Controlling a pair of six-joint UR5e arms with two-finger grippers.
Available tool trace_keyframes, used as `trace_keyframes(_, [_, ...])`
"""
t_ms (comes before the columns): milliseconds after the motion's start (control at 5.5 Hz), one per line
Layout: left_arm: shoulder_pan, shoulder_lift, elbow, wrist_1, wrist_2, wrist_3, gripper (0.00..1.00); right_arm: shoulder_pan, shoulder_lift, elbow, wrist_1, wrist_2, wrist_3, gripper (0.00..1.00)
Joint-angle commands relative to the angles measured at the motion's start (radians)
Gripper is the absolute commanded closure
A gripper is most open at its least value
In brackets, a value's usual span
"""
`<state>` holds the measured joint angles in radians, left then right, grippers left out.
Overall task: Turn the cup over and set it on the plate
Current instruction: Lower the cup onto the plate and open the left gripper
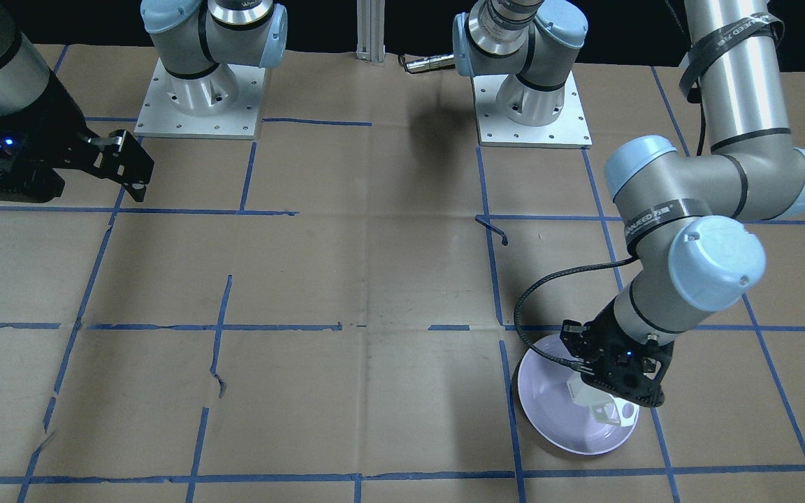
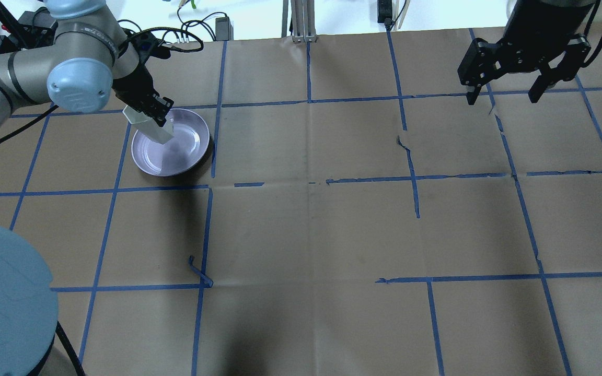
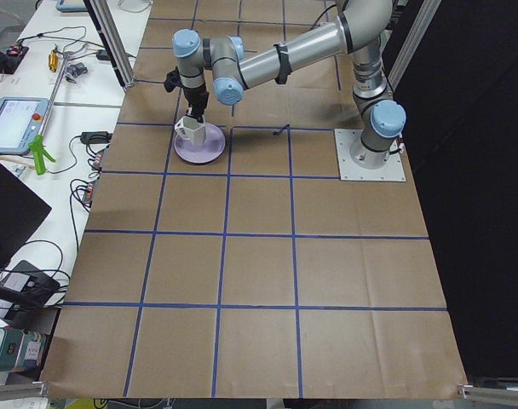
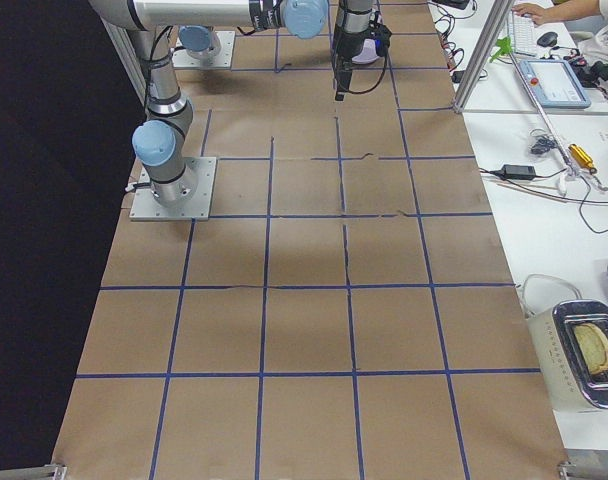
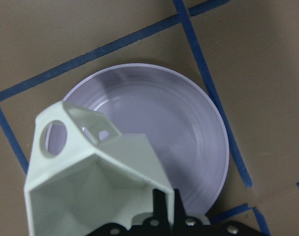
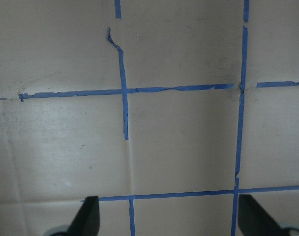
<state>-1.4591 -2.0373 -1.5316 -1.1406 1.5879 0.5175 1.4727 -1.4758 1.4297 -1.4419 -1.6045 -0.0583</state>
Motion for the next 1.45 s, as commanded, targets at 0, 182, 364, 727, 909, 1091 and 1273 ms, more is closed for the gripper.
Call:
trace_keyframes(0, [-0.020, -0.027, -0.018, 0.019, 0.041, 0.022, 1.00, 0.000, 0.000, 0.000, 0.000, 0.000, 0.000, 0.00])
trace_keyframes(182, [-0.017, -0.015, -0.054, 0.019, 0.040, 0.024, 0.95, 0.000, 0.000, 0.000, 0.000, 0.000, 0.000, 0.00])
trace_keyframes(364, [-0.014, -0.015, -0.068, 0.022, 0.038, 0.024, 0.68, 0.000, 0.000, 0.000, 0.000, 0.000, 0.000, 0.00])
trace_keyframes(727, [-0.021, 0.014, -0.058, 0.013, 0.034, 0.010, 0.13, 0.000, 0.000, 0.000, 0.000, 0.000, 0.000, 0.00])
trace_keyframes(909, [-0.029, 0.091, -0.055, -0.034, 0.034, -0.081, 0.13, 0.000, 0.000, 0.000, 0.000, 0.000, 0.000, 0.00])
trace_keyframes(1091, [-0.033, 0.177, -0.039, -0.188, 0.021, -0.234, 0.13, 0.000, 0.000, 0.000, 0.000, 0.000, 0.000, 0.00])
trace_keyframes(1273, [-0.037, 0.283, -0.036, -0.268, -0.006, -0.308, 0.08, 0.000, 0.000, 0.000, 0.000, 0.000, 0.000, 0.00])
